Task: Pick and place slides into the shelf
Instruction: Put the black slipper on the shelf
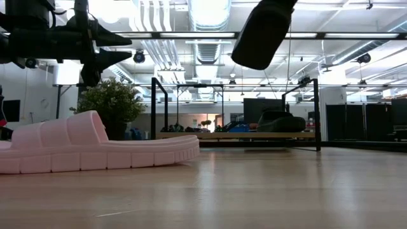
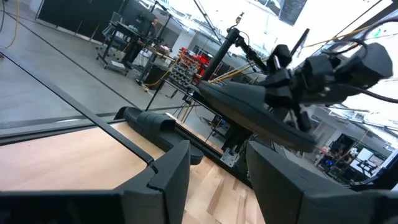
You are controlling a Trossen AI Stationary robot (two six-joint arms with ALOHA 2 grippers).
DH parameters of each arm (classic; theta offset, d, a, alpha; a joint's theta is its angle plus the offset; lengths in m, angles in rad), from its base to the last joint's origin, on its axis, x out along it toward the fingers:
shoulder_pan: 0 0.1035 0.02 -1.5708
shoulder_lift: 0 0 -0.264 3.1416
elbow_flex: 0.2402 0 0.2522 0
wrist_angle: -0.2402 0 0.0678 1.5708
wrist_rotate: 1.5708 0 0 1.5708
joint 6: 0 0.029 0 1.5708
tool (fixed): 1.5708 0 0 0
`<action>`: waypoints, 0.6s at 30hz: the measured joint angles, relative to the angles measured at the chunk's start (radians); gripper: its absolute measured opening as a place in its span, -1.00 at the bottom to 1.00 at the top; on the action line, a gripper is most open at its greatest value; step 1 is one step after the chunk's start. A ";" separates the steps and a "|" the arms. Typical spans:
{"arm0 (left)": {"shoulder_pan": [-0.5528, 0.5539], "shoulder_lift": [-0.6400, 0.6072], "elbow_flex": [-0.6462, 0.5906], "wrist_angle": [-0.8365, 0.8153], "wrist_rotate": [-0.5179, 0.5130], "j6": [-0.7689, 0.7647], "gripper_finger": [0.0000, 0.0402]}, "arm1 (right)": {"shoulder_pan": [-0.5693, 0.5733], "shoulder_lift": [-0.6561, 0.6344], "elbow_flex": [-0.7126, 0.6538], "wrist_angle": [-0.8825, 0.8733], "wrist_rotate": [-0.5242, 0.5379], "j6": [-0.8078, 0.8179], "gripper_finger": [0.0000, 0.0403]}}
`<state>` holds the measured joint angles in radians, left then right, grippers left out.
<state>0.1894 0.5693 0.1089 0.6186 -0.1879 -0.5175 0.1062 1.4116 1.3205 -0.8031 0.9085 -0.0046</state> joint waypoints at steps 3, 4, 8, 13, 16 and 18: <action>0.000 0.000 0.000 0.000 0.000 0.000 -0.28 | -0.032 0.005 0.000 0.015 0.000 -0.041 -0.96; 0.000 0.000 0.000 0.000 0.000 0.000 -0.28 | -0.042 0.006 0.000 0.022 0.000 -0.054 -0.96; 0.000 0.000 0.000 0.000 0.000 0.000 -0.28 | -0.082 0.006 0.000 0.057 -0.002 -0.103 -0.96; 0.000 0.000 0.000 0.000 0.000 0.000 -0.28 | -0.141 0.006 -0.004 0.144 -0.052 -0.200 -0.96; 0.000 0.000 0.000 0.000 0.000 -0.001 -0.28 | -0.182 0.007 -0.007 0.171 -0.059 -0.249 -0.96; 0.000 0.000 0.000 0.000 0.000 -0.001 -0.28 | -0.210 0.007 -0.007 0.191 -0.069 -0.273 -0.96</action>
<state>0.1898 0.5694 0.1089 0.6186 -0.1879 -0.5184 -0.1041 1.4181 1.3136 -0.6124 0.8398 -0.2773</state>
